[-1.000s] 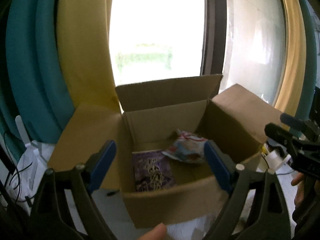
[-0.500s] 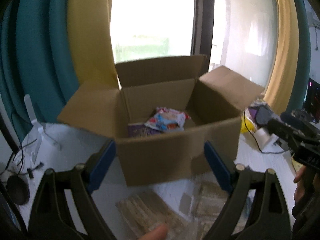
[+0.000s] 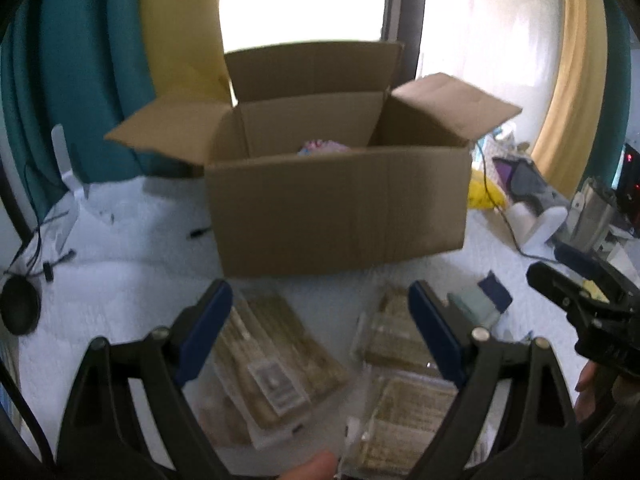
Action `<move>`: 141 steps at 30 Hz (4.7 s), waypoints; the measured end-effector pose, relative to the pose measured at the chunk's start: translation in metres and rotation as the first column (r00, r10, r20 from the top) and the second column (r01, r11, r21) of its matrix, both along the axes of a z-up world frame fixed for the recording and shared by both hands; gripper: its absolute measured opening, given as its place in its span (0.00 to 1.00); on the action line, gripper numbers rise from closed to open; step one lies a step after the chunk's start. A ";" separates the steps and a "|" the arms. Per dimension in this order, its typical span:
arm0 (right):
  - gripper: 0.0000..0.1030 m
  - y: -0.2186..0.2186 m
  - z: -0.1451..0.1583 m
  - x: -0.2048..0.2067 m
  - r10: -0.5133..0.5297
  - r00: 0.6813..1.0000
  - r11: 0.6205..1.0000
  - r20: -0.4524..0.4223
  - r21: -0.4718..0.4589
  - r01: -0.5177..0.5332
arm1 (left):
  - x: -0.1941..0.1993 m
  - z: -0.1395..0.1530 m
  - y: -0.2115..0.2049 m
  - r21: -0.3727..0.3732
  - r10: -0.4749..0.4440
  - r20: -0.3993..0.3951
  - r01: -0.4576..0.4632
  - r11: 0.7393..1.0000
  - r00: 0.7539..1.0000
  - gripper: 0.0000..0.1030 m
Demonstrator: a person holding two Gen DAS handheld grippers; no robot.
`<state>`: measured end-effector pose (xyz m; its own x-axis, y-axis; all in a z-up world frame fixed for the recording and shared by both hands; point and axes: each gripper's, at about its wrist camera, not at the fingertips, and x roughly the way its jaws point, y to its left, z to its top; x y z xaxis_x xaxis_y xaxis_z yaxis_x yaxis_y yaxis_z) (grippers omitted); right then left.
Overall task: Organize snacks
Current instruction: 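Grasp clear biscuit bag with left tool while right tool grasps blue-white box, then lift both items into the cardboard box and open both tools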
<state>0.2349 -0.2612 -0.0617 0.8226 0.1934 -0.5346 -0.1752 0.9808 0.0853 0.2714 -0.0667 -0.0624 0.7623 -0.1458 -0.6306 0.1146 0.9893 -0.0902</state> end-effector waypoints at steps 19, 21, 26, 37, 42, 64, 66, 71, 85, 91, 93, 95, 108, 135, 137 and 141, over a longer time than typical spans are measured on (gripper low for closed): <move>0.85 -0.021 -0.072 0.014 0.021 0.982 0.996 -0.189 0.085 -0.005 | 0.022 -0.055 0.025 0.001 0.079 -0.183 -0.080 0.997 0.980 0.88; 0.85 -0.019 -0.075 0.018 0.027 0.978 0.997 -0.205 0.079 -0.011 | 0.027 -0.058 0.026 0.010 0.080 -0.198 -0.080 0.997 0.977 0.88; 0.85 -0.019 -0.078 0.029 -0.002 0.976 0.997 -0.219 0.074 0.019 | 0.039 -0.071 0.033 -0.001 0.090 -0.249 -0.093 0.996 0.964 0.88; 0.89 -0.040 -0.077 0.057 -0.097 0.946 0.962 -0.310 0.213 0.169 | 0.071 -0.089 0.047 -0.102 0.041 -0.344 -0.081 0.991 0.938 0.87; 0.89 -0.039 -0.078 0.072 -0.181 0.928 0.950 -0.325 0.187 0.251 | 0.076 -0.091 0.037 -0.085 -0.021 -0.341 -0.009 0.996 0.940 0.76; 0.63 -0.058 -0.081 0.030 -0.243 0.923 0.949 -0.299 0.122 0.290 | 0.016 -0.049 0.025 -0.117 -0.139 -0.149 0.122 0.986 0.979 0.30; 0.83 -0.059 -0.081 0.027 -0.272 0.908 0.939 -0.320 0.119 0.323 | 0.013 -0.044 0.029 -0.109 -0.137 -0.128 0.123 0.986 0.982 0.30; 0.85 -0.057 -0.093 0.029 -0.273 0.880 0.910 -0.389 0.193 0.368 | 0.003 -0.033 0.028 -0.068 -0.148 -0.072 0.143 0.987 0.986 0.30; 0.64 -0.018 -0.098 0.061 -0.259 0.918 0.962 -0.300 0.007 0.273 | -0.008 -0.007 0.040 -0.020 -0.163 0.038 0.163 0.986 0.986 0.30; 0.58 -0.027 -0.070 0.039 -0.259 0.941 0.964 -0.219 0.003 0.266 | -0.002 0.006 0.039 -0.003 -0.173 0.077 0.174 0.985 0.982 0.30; 0.57 -0.028 -0.058 0.034 -0.241 0.951 0.969 -0.192 0.008 0.247 | 0.001 0.013 0.037 0.008 -0.176 0.097 0.176 0.984 0.980 0.30; 0.55 -0.026 -0.046 0.031 -0.224 0.961 0.973 -0.160 0.014 0.229 | 0.005 0.020 0.036 0.018 -0.177 0.117 0.176 0.984 0.977 0.30; 0.52 0.009 0.053 0.047 -0.066 0.995 0.998 0.080 0.028 0.064 | 0.054 0.062 0.039 0.044 -0.154 0.214 0.148 0.988 0.965 0.30; 0.77 0.045 0.079 0.158 -0.042 0.993 0.997 0.114 -0.065 0.050 | 0.166 0.077 0.055 -0.045 -0.029 0.208 0.039 0.998 0.978 0.73; 0.77 0.048 0.078 0.156 -0.035 0.994 0.997 0.107 -0.070 0.042 | 0.158 0.077 0.059 -0.048 -0.028 0.206 0.039 0.998 0.978 0.74; 0.77 0.052 0.075 0.149 -0.027 0.995 0.996 0.095 -0.076 0.035 | 0.140 0.074 0.063 -0.051 -0.020 0.197 0.031 0.998 0.980 0.76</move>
